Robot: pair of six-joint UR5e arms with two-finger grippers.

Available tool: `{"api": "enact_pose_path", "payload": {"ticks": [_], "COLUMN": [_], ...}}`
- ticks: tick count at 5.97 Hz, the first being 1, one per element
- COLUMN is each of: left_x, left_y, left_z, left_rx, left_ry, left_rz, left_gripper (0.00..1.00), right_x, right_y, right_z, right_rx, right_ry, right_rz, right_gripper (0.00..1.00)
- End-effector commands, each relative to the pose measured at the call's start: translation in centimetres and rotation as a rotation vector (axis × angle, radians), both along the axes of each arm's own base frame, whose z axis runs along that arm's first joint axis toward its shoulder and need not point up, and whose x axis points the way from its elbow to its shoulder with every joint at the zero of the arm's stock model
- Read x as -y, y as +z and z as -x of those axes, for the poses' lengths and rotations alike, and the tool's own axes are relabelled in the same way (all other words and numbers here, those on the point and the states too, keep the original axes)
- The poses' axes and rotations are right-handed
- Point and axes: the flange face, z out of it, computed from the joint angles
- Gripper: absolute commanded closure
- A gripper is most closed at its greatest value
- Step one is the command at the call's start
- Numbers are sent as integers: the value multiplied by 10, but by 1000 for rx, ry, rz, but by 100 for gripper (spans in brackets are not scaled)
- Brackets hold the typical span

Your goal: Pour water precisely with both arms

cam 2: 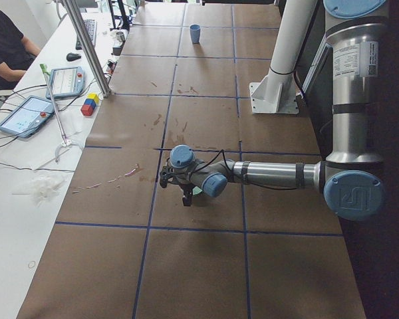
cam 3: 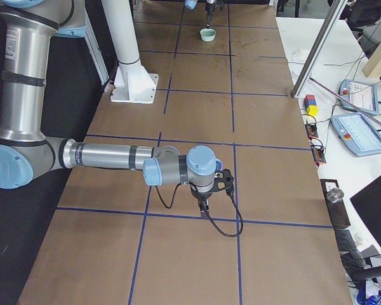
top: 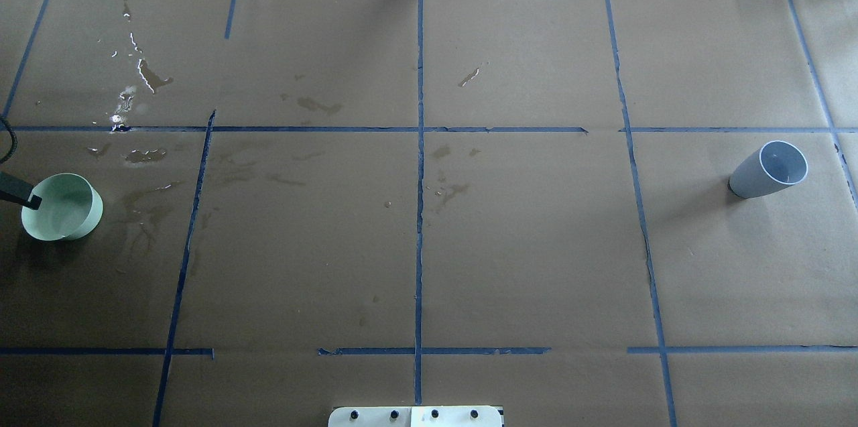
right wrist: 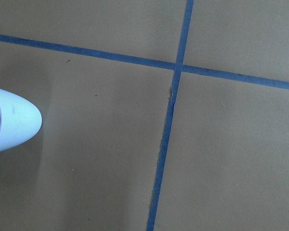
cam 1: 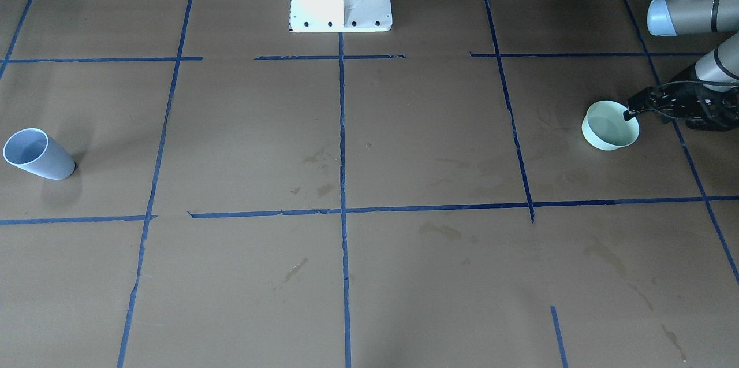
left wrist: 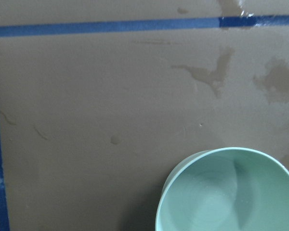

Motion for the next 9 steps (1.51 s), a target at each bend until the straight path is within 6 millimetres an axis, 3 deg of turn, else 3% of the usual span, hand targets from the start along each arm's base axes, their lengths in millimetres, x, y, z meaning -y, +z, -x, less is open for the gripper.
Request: {"api": "enact_pose_path", "payload": {"ticks": [1,4,5,6,7,8,9], "left_x": [-1,1,1,10,14,21,38], "left_y": [11,14,14,4,-4,-20,-57], "left_z": [-4,-20,-22,-27,-30,-34,-46], "left_rx": [8,10,10,-4,-12,-27,-69], "left_ry": [8,35,38,39,40,21,-8], "left_rz": [18,25,25,13,1,-4,-10], "left_gripper": [7,20,49,88,100,100,100], "right_x": [1,1,1,1,0,1,1], "right_y": [-2,-3,-3,-3,-2,-3,-2], "right_z": [0,1,0,0,0,0,0], "right_rx": [0,2,2,2,0,0,0], "right_ry": [-1,-1,-2,-4,-4,-4,-4], "right_rz": [-5,-10,-9,-11,-9,-12,-10], "right_gripper": [0,0,0,0,0,0,0]}}
